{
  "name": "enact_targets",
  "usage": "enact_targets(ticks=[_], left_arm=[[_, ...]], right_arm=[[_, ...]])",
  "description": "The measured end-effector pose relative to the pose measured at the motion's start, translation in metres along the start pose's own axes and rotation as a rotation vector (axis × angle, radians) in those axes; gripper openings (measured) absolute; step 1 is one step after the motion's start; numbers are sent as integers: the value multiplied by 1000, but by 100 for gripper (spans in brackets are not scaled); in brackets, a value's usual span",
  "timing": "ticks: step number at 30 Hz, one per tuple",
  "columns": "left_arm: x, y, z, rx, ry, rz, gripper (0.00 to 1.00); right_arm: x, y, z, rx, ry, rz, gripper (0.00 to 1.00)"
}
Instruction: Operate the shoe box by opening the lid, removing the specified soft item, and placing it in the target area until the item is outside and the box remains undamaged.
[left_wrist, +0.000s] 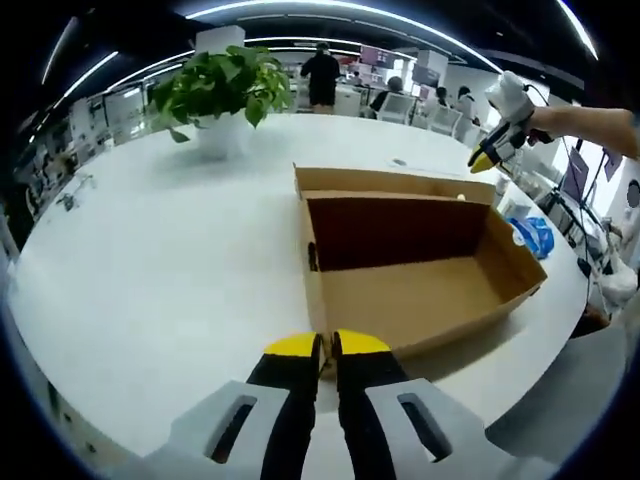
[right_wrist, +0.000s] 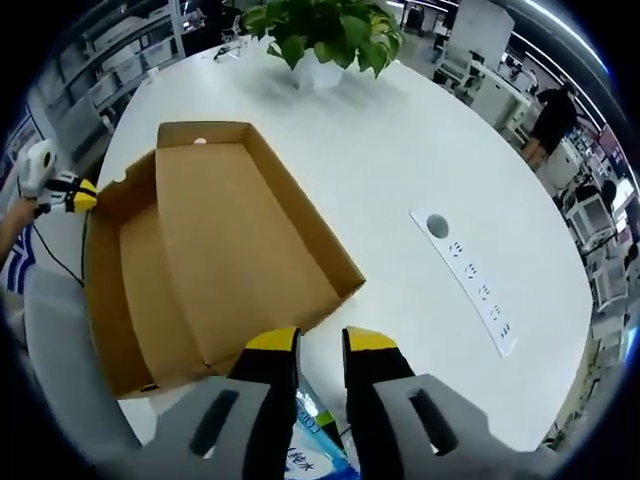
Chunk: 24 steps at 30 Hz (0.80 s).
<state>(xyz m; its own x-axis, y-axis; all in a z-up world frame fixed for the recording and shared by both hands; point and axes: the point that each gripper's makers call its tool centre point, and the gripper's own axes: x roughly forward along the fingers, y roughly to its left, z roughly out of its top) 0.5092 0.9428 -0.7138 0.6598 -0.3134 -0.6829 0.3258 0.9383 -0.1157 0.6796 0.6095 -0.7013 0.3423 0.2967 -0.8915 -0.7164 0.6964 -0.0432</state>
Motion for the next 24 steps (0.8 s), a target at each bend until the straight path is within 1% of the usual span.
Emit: enact_targets(ticks=[4, 7, 10, 11, 13, 15, 18, 22, 24], left_arm=[[1, 0, 0, -5, -2, -1, 3], [1, 0, -1, 1, -5, -1, 2], [2, 0, -1, 3, -12, 3, 2], [2, 0, -1, 2, -14, 4, 2], [2, 1, -1, -5, -22, 7, 2], [2, 1, -1, -6, -30, 8, 2], [2, 1, -1, -8, -36, 8, 2], [2, 1, 0, -4, -38, 10, 2], [2, 1, 0, -5, -39, 10, 1]], right_arm=[[8, 4, 1, 31, 3, -12, 13], [17, 4, 3, 68, 2, -26, 15], [22, 3, 2, 81, 10, -42, 19], [24, 3, 1, 97, 15, -49, 20], [27, 7, 0, 124, 22, -33, 20], [30, 10, -4, 144, 36, -23, 20], [34, 11, -8, 158, 49, -31, 18], [34, 11, -10, 200, 49, -40, 15], [32, 9, -9, 220, 35, -47, 13]])
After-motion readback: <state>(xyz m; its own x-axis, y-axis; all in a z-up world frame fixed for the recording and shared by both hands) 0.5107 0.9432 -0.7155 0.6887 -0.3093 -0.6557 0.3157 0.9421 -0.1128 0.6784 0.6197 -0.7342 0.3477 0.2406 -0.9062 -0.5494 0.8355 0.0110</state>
